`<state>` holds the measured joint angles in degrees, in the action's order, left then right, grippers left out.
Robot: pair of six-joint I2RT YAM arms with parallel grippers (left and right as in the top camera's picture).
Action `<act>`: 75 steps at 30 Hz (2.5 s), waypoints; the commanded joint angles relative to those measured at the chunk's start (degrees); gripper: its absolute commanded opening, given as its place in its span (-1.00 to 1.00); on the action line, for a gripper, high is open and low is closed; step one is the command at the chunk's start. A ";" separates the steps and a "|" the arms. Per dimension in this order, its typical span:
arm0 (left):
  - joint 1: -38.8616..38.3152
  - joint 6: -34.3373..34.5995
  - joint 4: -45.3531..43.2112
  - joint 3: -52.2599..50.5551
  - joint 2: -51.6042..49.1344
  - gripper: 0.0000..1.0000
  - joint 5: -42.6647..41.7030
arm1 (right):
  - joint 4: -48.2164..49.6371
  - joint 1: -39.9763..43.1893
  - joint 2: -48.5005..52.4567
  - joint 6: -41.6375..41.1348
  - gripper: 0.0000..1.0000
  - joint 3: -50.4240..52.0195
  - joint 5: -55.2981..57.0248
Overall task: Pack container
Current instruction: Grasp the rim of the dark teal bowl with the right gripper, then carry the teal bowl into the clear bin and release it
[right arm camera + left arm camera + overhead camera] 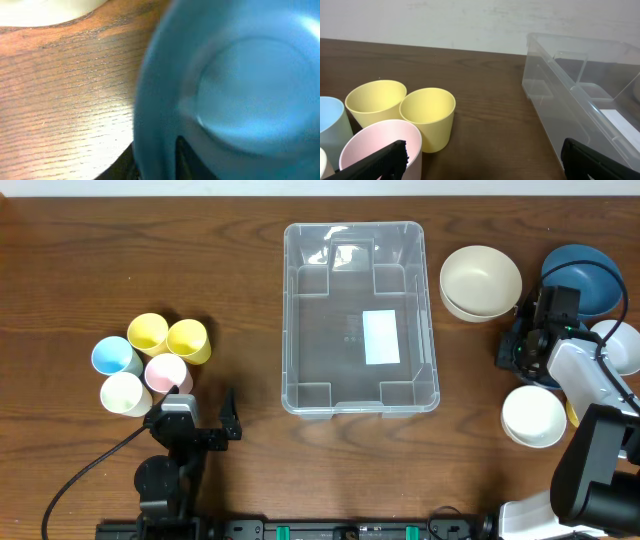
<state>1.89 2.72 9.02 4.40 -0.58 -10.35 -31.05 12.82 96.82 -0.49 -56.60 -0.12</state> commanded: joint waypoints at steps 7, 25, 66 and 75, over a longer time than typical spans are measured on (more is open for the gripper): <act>0.39 -0.79 0.66 -1.42 0.35 0.96 -0.57 | -3.85 -0.46 0.07 -0.39 -0.97 -6.36 0.76; 0.39 -0.79 0.66 -1.40 0.35 0.96 -0.57 | -33.31 -10.05 0.04 2.47 -0.98 -49.31 -1.70; 0.39 -0.79 0.66 -1.42 0.35 0.96 -0.57 | -24.81 -48.35 30.82 -2.25 -0.94 -56.15 5.03; 0.39 -0.79 0.66 -1.42 0.35 0.96 -0.57 | -23.39 -47.76 32.44 -2.27 -0.64 -56.13 5.33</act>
<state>1.89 2.72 8.99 4.40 -0.58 -10.37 -54.52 -35.48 128.22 -2.55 -112.38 4.56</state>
